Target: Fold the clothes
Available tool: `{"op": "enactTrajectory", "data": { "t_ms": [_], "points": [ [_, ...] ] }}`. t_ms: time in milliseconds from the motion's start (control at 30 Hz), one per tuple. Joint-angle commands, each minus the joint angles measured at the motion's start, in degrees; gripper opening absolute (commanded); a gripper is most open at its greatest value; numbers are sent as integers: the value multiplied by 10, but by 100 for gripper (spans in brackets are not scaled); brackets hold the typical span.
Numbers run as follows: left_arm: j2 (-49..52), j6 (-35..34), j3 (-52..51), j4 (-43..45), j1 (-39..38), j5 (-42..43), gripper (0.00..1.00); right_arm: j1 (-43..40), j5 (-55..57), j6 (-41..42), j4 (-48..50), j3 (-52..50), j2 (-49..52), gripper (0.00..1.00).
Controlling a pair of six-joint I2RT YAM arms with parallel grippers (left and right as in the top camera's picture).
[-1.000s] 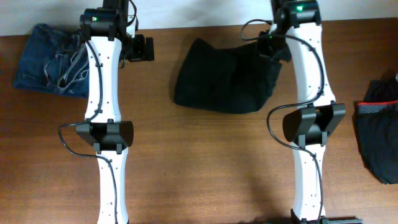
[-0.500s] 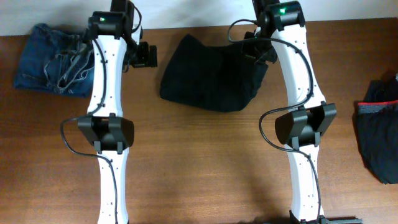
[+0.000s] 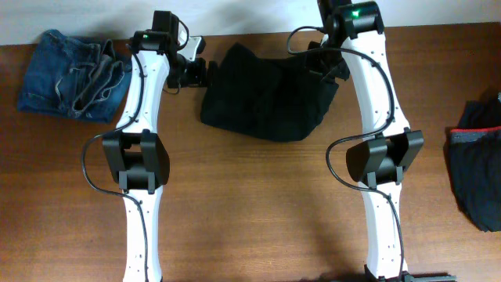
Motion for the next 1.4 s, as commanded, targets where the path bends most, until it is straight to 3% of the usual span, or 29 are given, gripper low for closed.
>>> {"op": "enactTrajectory", "data": {
  "t_ms": [0, 467, 633, 800, 1100, 1367],
  "points": [
    [-3, 12, -28, 24, 1, 24, 99, 2, 1, -5, -2, 28, -40, 4],
    [-3, 12, -96, 62, -52, 42, 99, 8, -28, -5, 3, 39, -63, 4],
    [-3, -11, -137, 73, -99, -19, 99, 11, -31, -5, 8, 39, -63, 4],
    [-3, -12, -172, 83, -129, -21, 99, 11, -29, -6, 7, 39, -63, 4],
    [-3, -92, -189, 70, -165, -21, 99, 11, -25, -17, 9, 39, -63, 4],
    [-3, -109, -189, 65, -209, -21, 99, 20, -32, -18, 21, 39, -63, 4]
  ]
}}
